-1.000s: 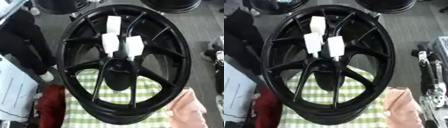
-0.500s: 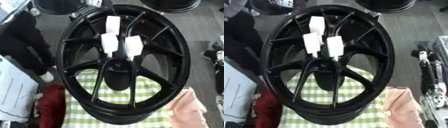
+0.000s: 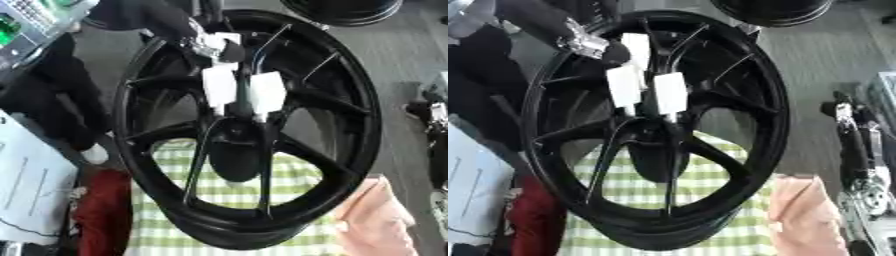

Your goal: Pull the pin out of the wheel hub.

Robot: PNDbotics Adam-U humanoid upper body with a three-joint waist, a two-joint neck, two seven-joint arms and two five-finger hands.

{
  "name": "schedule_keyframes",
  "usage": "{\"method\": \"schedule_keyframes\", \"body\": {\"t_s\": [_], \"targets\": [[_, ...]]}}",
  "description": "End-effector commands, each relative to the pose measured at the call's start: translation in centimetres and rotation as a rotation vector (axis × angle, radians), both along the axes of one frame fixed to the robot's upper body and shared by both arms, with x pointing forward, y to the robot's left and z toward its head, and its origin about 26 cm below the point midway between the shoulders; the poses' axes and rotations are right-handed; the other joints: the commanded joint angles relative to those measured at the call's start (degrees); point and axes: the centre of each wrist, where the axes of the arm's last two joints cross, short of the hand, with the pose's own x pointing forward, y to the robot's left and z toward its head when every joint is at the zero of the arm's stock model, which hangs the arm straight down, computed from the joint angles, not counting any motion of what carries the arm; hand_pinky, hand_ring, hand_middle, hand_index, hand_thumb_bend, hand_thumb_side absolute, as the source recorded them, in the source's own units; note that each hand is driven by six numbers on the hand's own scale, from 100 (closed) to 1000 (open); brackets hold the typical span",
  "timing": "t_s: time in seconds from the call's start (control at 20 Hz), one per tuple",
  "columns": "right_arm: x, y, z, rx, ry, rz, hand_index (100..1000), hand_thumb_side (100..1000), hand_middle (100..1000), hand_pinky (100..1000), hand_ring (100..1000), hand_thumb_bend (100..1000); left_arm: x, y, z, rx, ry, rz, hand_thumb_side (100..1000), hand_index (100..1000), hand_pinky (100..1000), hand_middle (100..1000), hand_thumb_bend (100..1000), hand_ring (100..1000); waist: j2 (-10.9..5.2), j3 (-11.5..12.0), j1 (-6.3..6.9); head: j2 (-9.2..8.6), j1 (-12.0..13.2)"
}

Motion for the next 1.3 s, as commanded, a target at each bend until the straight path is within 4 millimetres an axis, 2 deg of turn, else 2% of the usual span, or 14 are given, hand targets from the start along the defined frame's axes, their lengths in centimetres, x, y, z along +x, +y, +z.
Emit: {"method": "schedule_keyframes", "body": {"t_s": [0.05, 0.4, 0.55, 0.7, 0.85, 1.15, 1.3], "targets": [[0.0, -0.3, 0.5, -0.016, -0.011, -0.008, 793, 682, 646, 1000, 780, 100, -1.4, 0.5, 0.7, -0.01, 0.066, 0.137, 751, 850, 677, 715, 510, 715, -0.74, 0.2, -0.15, -0.37, -0.2], [0.1, -0.1, 0.4, -0.012, -0.009, -0.007, 793, 686, 645, 1000, 780, 100, -2.8, 0.3, -0.1, -0.075, 0.075, 0.183, 731, 856, 712, 748, 521, 751, -0.31, 0.59, -0.38, -0.26, -0.15], [0.1, -0.1, 0.3, -0.012, -0.006, -0.01, 793, 690, 645, 1000, 780, 100, -3.6, 0.5, 0.2, -0.087, 0.034, 0.166, 647, 825, 695, 691, 590, 695, -0.18, 0.7, -0.4, -0.05, -0.17], [0.1, 0.0, 0.2, -0.009, -0.004, -0.007, 793, 693, 644, 1000, 779, 100, -4.1, 0.7, 0.2, -0.079, 0.006, 0.154, 627, 811, 673, 648, 585, 658, 0.01, 0.84, -0.37, -0.06, -0.18], [0.2, 0.1, 0.2, -0.007, -0.004, -0.004, 793, 695, 645, 1000, 779, 100, -4.2, 0.8, -0.1, -0.049, 0.033, 0.148, 598, 830, 641, 616, 519, 625, 0.19, 0.88, -0.39, -0.16, -0.17], [0.3, 0.2, 0.2, -0.004, -0.004, -0.001, 793, 699, 644, 1000, 778, 100, -4.2, 1.1, -0.6, 0.032, 0.124, 0.138, 371, 830, 633, 642, 389, 636, 0.48, 0.75, -0.5, -0.15, -0.09], [0.3, 0.3, 0.1, -0.001, -0.003, -0.002, 793, 701, 643, 1000, 778, 100, -3.8, 1.2, -0.9, 0.038, 0.145, 0.153, 386, 818, 628, 672, 349, 650, 0.68, 0.69, -0.6, -0.22, -0.02]]}}
